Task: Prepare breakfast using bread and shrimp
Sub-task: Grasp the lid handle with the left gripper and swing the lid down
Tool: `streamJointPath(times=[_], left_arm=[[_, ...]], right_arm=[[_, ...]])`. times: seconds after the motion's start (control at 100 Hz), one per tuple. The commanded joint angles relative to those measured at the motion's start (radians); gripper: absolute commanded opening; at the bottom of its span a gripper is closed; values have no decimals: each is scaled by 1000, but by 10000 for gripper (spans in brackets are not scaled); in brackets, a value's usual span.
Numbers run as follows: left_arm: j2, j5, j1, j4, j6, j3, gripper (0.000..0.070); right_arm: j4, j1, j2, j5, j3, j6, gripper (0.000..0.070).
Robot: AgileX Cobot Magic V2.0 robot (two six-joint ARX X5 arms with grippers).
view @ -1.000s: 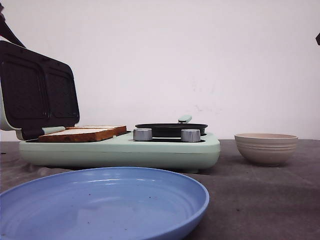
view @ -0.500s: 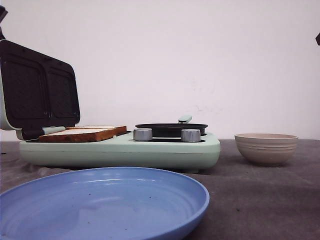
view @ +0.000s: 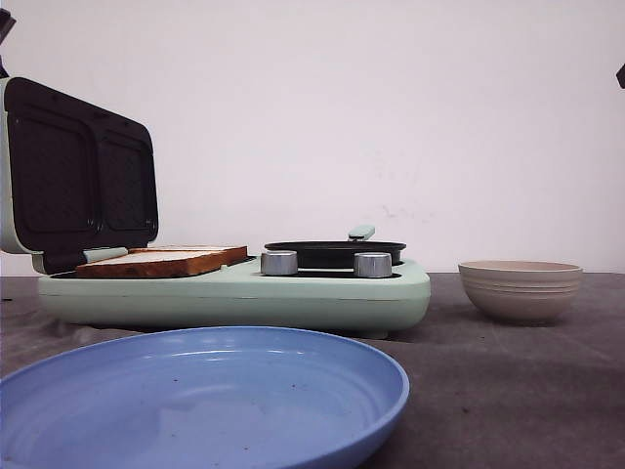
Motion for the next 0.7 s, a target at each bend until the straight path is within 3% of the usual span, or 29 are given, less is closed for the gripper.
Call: streamJointPath(times=[0.0,0.33,0.69], left_arm=[[16,23,-23,7,14,13,12],[16,13,-125,7,33,13,12],[16,-68,-254,-18,88,13,12]], right_arm=[[9,7,4,1,3,4,3],[9,7,4,1,3,4,3],[9,7,4,1,3,10,3]])
